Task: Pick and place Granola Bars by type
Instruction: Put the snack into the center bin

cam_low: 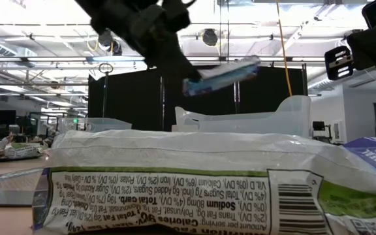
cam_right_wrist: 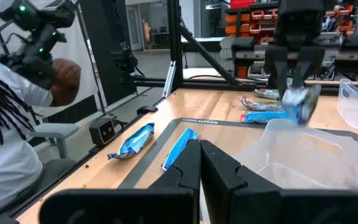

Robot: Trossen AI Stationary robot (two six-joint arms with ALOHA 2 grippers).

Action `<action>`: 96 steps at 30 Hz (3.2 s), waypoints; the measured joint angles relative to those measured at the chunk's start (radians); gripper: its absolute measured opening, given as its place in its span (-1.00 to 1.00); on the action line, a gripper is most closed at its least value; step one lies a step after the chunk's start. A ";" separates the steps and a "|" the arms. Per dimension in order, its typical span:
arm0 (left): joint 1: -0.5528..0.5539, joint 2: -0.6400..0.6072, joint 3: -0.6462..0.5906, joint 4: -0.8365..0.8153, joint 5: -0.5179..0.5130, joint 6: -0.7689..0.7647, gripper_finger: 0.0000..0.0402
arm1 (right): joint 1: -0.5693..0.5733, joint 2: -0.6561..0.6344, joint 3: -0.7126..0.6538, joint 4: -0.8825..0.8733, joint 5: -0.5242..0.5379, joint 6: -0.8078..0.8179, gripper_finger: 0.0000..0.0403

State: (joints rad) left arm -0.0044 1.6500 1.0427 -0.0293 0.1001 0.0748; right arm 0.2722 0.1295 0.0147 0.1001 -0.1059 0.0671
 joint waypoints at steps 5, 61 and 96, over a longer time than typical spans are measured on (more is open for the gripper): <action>0.006 0.121 0.088 -0.031 0.001 0.014 -0.93 | 0.000 0.000 0.000 0.000 0.000 0.000 -1.00; -0.275 0.065 0.206 -0.374 0.004 -0.165 -0.75 | 0.000 0.000 0.000 0.000 0.000 0.000 -1.00; -0.380 0.242 0.205 -0.411 0.004 -0.296 -0.73 | 0.000 0.023 0.000 -0.004 0.001 0.000 -1.00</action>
State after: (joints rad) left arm -0.3843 1.8915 1.2476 -0.4401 0.1043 -0.2207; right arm 0.2722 0.1520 0.0147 0.0961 -0.1051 0.0671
